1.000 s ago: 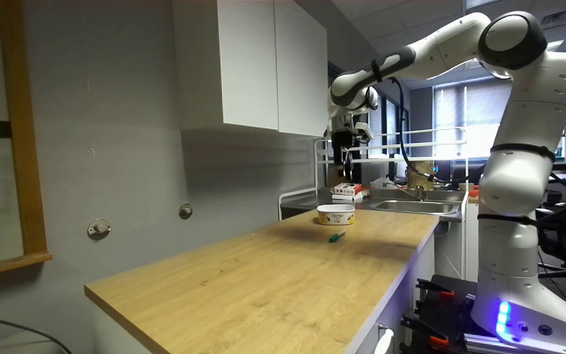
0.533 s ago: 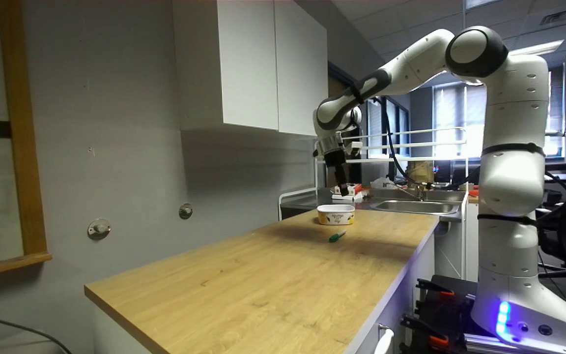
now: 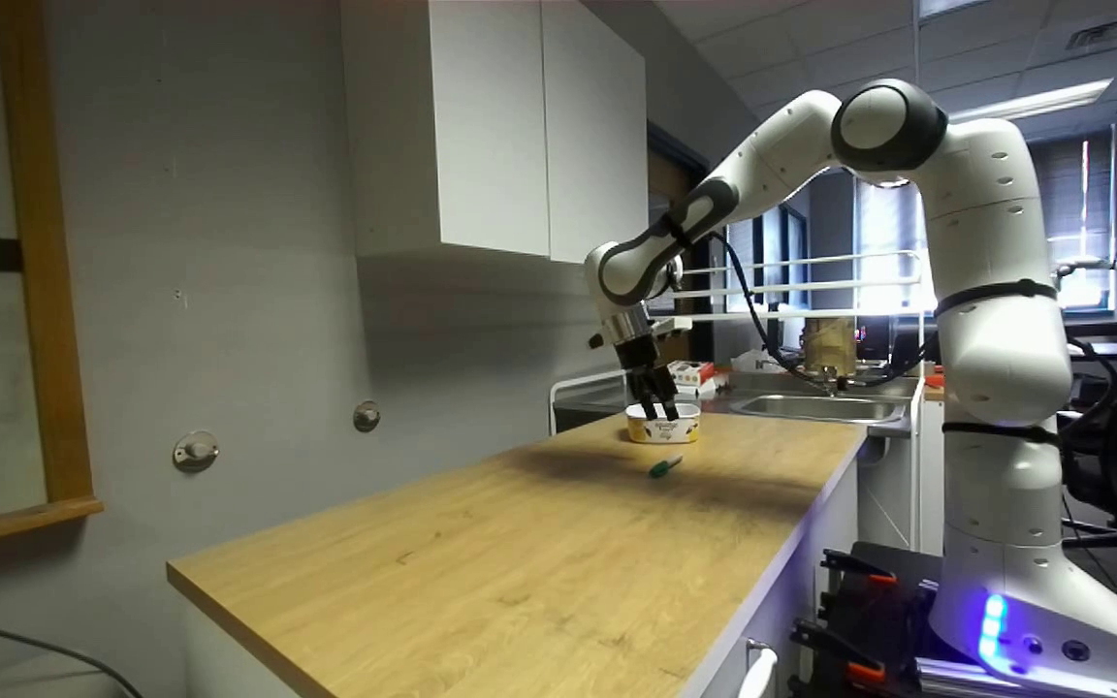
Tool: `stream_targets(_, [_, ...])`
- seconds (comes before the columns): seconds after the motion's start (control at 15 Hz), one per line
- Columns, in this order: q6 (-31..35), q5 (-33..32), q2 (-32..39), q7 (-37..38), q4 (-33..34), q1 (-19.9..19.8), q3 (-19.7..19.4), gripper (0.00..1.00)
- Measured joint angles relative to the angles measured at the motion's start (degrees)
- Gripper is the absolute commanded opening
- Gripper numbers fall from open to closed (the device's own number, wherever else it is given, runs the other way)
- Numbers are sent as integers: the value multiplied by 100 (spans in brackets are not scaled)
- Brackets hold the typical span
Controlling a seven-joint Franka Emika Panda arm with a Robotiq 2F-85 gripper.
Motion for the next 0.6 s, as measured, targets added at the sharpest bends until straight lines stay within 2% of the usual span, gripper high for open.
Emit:
stream_targets(0.33, [704, -171, 335, -667, -130, -43, 117, 100])
stream_targets(0.6, [1447, -120, 330, -1071, -592, -271, 115, 100])
